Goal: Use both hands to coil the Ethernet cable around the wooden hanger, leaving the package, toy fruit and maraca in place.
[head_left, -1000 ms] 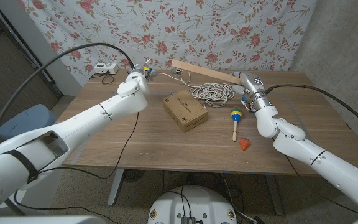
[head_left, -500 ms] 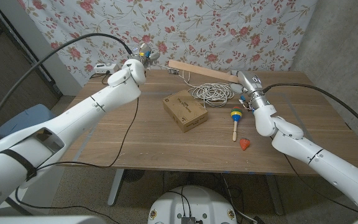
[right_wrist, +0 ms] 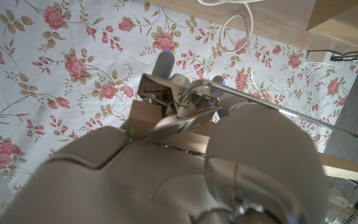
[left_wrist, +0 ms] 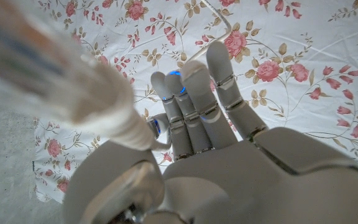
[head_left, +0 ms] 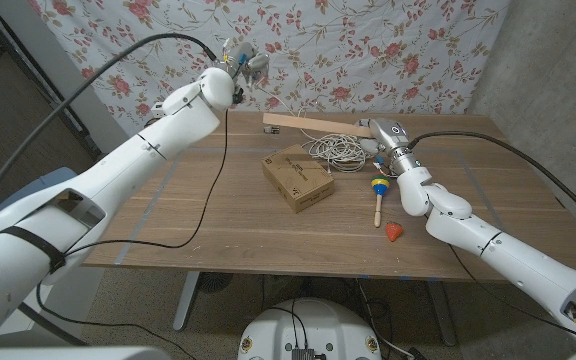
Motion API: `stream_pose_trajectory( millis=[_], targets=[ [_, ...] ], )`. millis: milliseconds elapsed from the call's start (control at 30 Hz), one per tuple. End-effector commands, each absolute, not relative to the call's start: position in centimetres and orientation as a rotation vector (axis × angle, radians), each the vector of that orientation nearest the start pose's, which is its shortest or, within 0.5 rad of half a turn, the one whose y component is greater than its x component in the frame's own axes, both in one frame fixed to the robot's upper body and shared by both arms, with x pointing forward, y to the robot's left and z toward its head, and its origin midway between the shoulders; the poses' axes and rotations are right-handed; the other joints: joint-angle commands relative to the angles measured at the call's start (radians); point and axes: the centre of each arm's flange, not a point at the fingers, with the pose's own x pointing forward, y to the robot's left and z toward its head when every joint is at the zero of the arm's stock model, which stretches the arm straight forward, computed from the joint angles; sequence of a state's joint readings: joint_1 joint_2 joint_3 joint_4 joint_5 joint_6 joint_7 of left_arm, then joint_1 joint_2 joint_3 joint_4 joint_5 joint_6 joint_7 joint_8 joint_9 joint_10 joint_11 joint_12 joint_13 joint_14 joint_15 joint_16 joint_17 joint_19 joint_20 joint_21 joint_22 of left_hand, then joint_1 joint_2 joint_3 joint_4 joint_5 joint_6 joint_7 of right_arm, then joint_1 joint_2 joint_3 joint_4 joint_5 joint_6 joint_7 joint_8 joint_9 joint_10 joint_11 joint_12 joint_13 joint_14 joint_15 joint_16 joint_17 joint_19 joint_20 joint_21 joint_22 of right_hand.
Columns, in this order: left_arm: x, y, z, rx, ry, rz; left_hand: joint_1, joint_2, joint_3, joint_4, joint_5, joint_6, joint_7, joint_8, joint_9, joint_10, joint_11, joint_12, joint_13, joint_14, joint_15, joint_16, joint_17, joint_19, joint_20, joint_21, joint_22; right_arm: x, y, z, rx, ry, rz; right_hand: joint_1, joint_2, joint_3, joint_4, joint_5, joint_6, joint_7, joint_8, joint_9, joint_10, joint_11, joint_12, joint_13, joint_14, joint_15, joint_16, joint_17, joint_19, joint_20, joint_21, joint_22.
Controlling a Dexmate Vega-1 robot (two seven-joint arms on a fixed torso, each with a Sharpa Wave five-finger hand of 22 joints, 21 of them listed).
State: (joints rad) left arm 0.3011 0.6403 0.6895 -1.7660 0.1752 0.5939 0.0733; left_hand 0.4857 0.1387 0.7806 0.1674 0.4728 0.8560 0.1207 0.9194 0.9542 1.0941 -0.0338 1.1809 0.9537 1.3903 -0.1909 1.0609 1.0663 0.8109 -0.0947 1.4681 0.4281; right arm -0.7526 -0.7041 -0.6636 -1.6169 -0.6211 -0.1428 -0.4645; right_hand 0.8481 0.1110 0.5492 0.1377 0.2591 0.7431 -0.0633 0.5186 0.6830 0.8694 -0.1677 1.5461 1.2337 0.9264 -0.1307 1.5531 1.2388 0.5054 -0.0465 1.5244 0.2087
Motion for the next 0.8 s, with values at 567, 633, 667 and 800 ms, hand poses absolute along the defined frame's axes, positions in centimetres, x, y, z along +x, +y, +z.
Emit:
stream_pose_trajectory(
  millis=[567, 633, 667, 800],
  targets=[
    [58.2, 12.5, 27.9, 0.899, -0.773, -0.246, -0.034, -0.004, 0.034, 0.001, -0.018, -0.033, 0.034, 0.035, -0.006, 0.067, -0.073, 0.315, 0.265, -0.002, -0.009, 0.008, -0.014, -0.009, -0.004, 0.029, -0.014, 63.2, -16.5, 4.6, -1.333, -0.833, -0.385, -0.076, 0.076, 0.012, 0.002, 0.003, 0.003, -0.004, 0.011, -0.001, 0.009, -0.011, 0.013, 0.002, -0.001, -0.079, 0.01, 0.005, 0.003, -0.09, 0.021, -0.003],
    [57.9, 12.1, 27.9, 0.883, -0.777, -0.286, -0.035, -0.003, 0.035, 0.001, -0.019, -0.033, 0.034, 0.035, -0.009, 0.069, -0.071, 0.314, 0.262, 0.0, -0.009, 0.009, -0.014, -0.009, -0.003, 0.031, -0.015, 63.3, -16.3, 5.0, -1.329, -0.833, -0.392, -0.076, 0.076, 0.012, 0.002, 0.003, 0.003, -0.002, 0.012, 0.0, 0.01, -0.012, 0.013, 0.002, 0.001, -0.079, 0.01, 0.005, 0.003, -0.091, 0.023, -0.003],
    [57.7, 11.9, 27.9, 0.879, -0.779, -0.307, -0.037, -0.003, 0.037, 0.0, -0.021, -0.036, 0.034, 0.039, -0.006, 0.071, -0.073, 0.312, 0.259, 0.004, -0.009, 0.013, -0.011, -0.009, -0.003, 0.032, -0.018, 63.3, -16.2, 5.1, -1.326, -0.836, -0.393, -0.076, 0.076, 0.012, 0.002, 0.003, 0.003, -0.003, 0.013, 0.0, 0.011, -0.013, 0.014, 0.002, 0.001, -0.079, 0.01, 0.005, 0.003, -0.091, 0.023, -0.003],
    [56.9, 11.4, 27.8, 0.872, -0.787, -0.36, -0.042, -0.003, 0.042, -0.001, -0.025, -0.036, 0.031, 0.044, -0.012, 0.069, -0.076, 0.315, 0.261, -0.002, -0.009, 0.012, -0.016, -0.012, -0.003, 0.038, -0.021, 63.7, -16.2, 5.9, -1.314, -0.838, -0.401, -0.077, 0.076, 0.013, 0.001, 0.002, 0.003, -0.003, 0.014, 0.0, 0.013, -0.013, 0.014, 0.003, 0.003, -0.079, 0.011, 0.005, 0.004, -0.092, 0.025, -0.003]
  ],
)
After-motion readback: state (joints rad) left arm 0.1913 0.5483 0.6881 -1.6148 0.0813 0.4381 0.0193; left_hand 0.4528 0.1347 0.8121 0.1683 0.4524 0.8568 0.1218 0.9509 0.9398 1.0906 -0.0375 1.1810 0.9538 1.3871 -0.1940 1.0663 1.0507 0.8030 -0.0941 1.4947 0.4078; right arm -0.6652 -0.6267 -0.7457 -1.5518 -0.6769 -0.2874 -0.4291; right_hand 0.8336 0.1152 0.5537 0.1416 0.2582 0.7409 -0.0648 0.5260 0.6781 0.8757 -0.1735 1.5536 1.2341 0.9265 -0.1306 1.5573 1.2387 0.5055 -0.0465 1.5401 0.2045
